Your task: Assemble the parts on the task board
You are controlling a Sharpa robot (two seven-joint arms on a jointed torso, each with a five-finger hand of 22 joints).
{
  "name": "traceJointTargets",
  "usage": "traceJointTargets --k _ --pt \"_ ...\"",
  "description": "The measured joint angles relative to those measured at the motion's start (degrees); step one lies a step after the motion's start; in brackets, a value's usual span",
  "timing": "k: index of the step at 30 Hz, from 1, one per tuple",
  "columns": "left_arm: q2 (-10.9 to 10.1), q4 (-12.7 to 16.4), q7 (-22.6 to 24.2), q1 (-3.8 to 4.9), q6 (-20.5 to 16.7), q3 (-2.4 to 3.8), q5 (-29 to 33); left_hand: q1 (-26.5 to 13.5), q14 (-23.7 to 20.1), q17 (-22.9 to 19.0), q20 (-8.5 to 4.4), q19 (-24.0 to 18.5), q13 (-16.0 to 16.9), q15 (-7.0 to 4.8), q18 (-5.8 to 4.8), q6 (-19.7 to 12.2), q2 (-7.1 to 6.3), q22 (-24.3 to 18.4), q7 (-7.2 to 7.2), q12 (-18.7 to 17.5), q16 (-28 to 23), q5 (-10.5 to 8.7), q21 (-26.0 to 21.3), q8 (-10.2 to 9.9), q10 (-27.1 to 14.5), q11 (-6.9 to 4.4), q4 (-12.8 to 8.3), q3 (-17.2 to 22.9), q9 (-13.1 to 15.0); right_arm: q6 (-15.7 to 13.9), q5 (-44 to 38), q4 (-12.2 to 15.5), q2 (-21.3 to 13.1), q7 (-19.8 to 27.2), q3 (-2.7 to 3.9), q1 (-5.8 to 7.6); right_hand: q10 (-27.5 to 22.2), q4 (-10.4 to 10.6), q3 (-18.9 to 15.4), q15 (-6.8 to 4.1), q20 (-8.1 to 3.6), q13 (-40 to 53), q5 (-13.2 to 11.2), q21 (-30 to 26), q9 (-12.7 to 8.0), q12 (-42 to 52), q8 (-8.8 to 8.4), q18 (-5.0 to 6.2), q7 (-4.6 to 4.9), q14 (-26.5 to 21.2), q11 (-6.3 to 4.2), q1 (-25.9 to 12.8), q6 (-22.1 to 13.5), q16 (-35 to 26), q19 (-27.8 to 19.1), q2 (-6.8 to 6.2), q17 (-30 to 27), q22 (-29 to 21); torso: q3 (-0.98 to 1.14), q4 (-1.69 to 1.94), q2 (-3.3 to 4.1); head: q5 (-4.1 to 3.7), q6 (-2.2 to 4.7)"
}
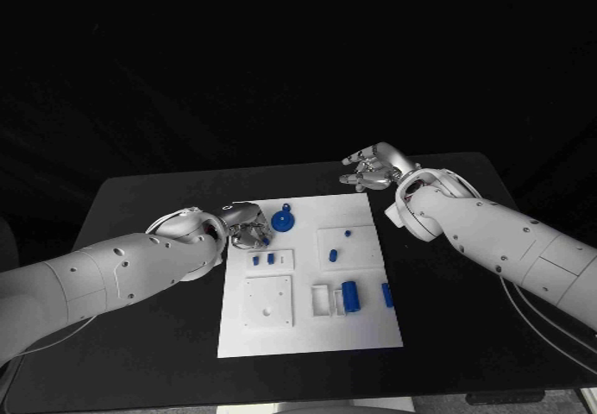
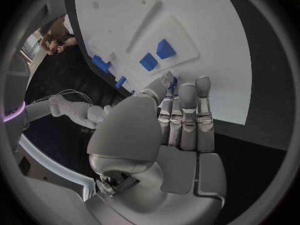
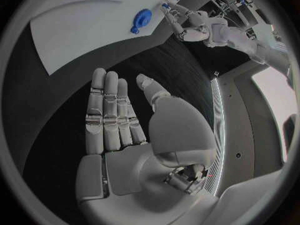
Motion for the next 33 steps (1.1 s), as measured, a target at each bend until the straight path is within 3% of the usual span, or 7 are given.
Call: traceJointTargets --k 12,15,21,25,26,28,33 --pt "0.58 -0.41 -0.93 0.11 -0.23 -1.12 -2.86 0.00 0.00 0.07 0.00 0.00 -0.05 0.00 0.01 -0.39 0.00 0.00 0.11 0.00 0.23 0.00 0.21 0.12 -0.29 0.29 0.00 0.00 -0.03 0.06 0.01 -0.08 0.01 0.03 0.00 0.00 0.00 0.00 0.00 0.00 0.00 0.00 0.00 0.00 0.00 0.00 0.00 0.01 0.00 0.00 0.00 0.00 0.00 0.00 0.00 0.00 0.00 0.00 -0.02 -0.03 0.00 0.03 -0.02" --pt "0.58 -0.42 -1.05 0.08 -0.31 -1.22 -3.25 0.15 0.00 0.05 0.00 0.00 -0.12 0.00 0.05 -1.62 -0.61 -0.01 0.30 0.00 0.23 0.00 0.22 0.39 -0.99 0.49 -0.11 0.12 -0.04 0.07 0.02 -0.09 0.01 0.04 0.00 0.00 0.00 0.00 0.00 0.00 0.00 0.01 0.00 0.00 0.00 0.00 0.00 0.00 0.00 0.00 0.00 0.00 0.00 0.00 0.00 0.00 0.00 0.01 -0.02 -0.03 0.00 0.03 -0.03" --pt "0.48 -0.38 -1.12 0.09 -0.74 -1.37 -3.84 -0.20 -0.12 -0.29 0.45 0.00 0.09 0.52 0.17 -9.99 -2.71 -0.01 -1.00 0.55 0.23 -0.28 0.22 0.39 -3.44 0.91 -0.52 0.93 -0.21 0.07 0.04 -0.11 -0.01 0.05 0.00 0.00 0.00 0.00 0.00 0.00 0.00 0.01 0.00 0.00 0.00 0.00 0.00 0.00 0.00 0.00 0.00 0.00 0.00 0.00 0.00 0.00 0.01 0.01 -0.01 -0.02 -0.01 -0.01 -0.02" --pt "0.36 -0.38 -1.14 0.09 -1.07 -1.40 -3.99 0.21 -0.20 -0.48 1.23 0.23 0.03 1.21 0.57 -17.32 -3.68 -0.01 -1.81 0.38 0.16 -0.67 -0.23 0.22 -4.79 0.62 -0.24 1.05 -0.40 0.07 0.05 -0.11 -0.03 0.06 0.00 0.00 0.00 0.00 0.00 0.00 0.00 -0.06 0.00 0.00 0.00 0.00 0.00 0.00 0.00 0.00 0.00 0.00 0.00 0.00 0.00 0.00 -0.07 -0.14 -0.05 -0.01 -0.01 -0.02 0.01" --pt "0.32 -0.38 -1.16 0.09 -1.17 -1.40 -4.01 0.42 -0.45 -0.59 1.44 0.20 0.02 1.46 1.16 -19.06 -3.89 -0.01 -1.67 0.38 -0.10 -0.67 -0.53 0.09 -5.30 0.66 0.02 0.79 -0.46 0.07 0.05 -0.11 -0.04 0.06 0.00 0.00 -0.02 0.00 0.00 0.11 0.13 -0.06 0.00 0.00 0.00 0.00 0.00 0.01 0.00 -0.11 0.02 0.00 0.00 0.00 -0.13 0.00 -0.07 -0.21 -0.05 -0.01 -0.01 -0.02 0.01" --pt "0.18 -0.43 -1.19 0.10 -1.40 -1.40 -4.05 1.01 -1.01 -1.01 1.83 -0.20 -0.07 2.02 1.40 -20.96 -4.48 -0.01 -1.63 0.38 -0.95 -0.67 -1.48 0.23 -7.07 1.16 0.79 -0.18 -0.41 0.06 0.05 -0.11 -0.05 0.06 0.00 0.00 -0.21 -0.13 -0.13 0.35 0.62 -0.16 0.00 0.00 0.00 0.00 0.00 0.01 0.00 -0.77 0.21 0.00 0.00 -0.30 -0.62 0.00 -0.19 -0.36 -0.05 0.00 -0.01 0.01 0.01" --pt "-0.09 -0.79 -1.25 0.09 -1.79 -1.41 -4.10 2.80 -1.44 -1.67 2.46 0.42 -0.17 2.44 1.39 -23.25 -4.74 -0.01 -1.95 0.36 -1.58 -0.67 -3.44 -0.02 -8.43 0.61 1.90 -3.50 -0.42 0.03 0.05 -0.07 -0.10 0.06 0.00 0.00 -0.86 -0.27 -0.06 0.70 0.72 -0.37 0.00 0.00 0.00 -0.53 0.00 0.01 0.02 -1.55 0.42 0.00 -0.03 -0.60 -1.58 0.00 -0.37 -0.59 -0.05 0.01 -0.01 0.08 0.05"
